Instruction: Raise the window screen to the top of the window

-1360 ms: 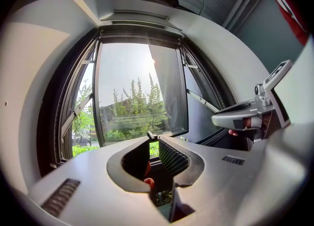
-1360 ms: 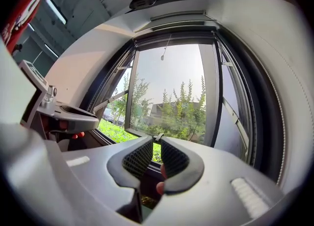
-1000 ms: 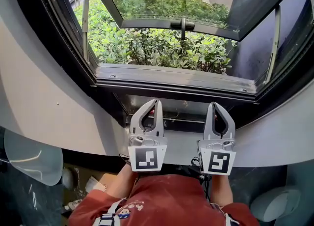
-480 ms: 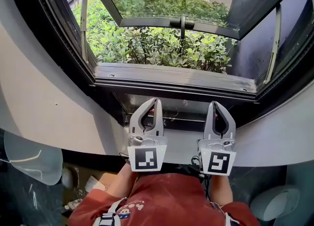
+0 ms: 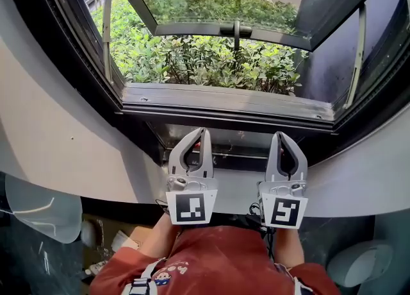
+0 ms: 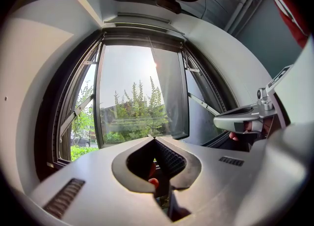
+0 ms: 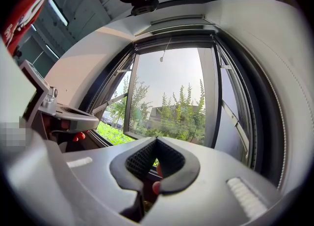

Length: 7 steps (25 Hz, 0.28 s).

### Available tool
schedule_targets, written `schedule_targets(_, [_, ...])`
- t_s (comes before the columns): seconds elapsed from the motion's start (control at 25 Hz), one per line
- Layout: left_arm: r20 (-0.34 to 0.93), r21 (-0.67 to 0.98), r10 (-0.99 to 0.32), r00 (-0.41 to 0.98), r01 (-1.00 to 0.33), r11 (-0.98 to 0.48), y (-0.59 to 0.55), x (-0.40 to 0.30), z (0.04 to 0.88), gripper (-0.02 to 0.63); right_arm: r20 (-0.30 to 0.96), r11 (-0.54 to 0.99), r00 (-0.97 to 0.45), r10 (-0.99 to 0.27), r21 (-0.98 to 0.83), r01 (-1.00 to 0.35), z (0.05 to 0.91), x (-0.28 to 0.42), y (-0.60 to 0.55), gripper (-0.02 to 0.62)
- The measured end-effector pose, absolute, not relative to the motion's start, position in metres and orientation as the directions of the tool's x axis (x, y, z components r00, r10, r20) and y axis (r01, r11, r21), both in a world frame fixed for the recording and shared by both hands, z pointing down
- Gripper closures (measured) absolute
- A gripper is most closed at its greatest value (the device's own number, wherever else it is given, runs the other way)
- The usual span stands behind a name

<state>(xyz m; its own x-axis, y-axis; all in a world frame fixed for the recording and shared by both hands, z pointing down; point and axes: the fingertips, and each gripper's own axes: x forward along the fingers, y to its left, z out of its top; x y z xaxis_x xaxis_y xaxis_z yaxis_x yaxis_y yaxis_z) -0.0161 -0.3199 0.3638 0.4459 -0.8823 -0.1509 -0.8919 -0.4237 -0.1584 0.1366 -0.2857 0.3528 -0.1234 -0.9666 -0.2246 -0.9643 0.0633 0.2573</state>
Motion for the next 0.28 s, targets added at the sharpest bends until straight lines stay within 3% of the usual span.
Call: schedule_targets(0.28, [-0.154, -0.131, -0.886, 0.438, -0.898, -0.421, -0.3205, -0.0164, 0.3636, 0.601, -0.233, 0.062, -0.123, -0.965, 0.254, -0.965, 0.3499, 0.1353, -0.2869, 0.584])
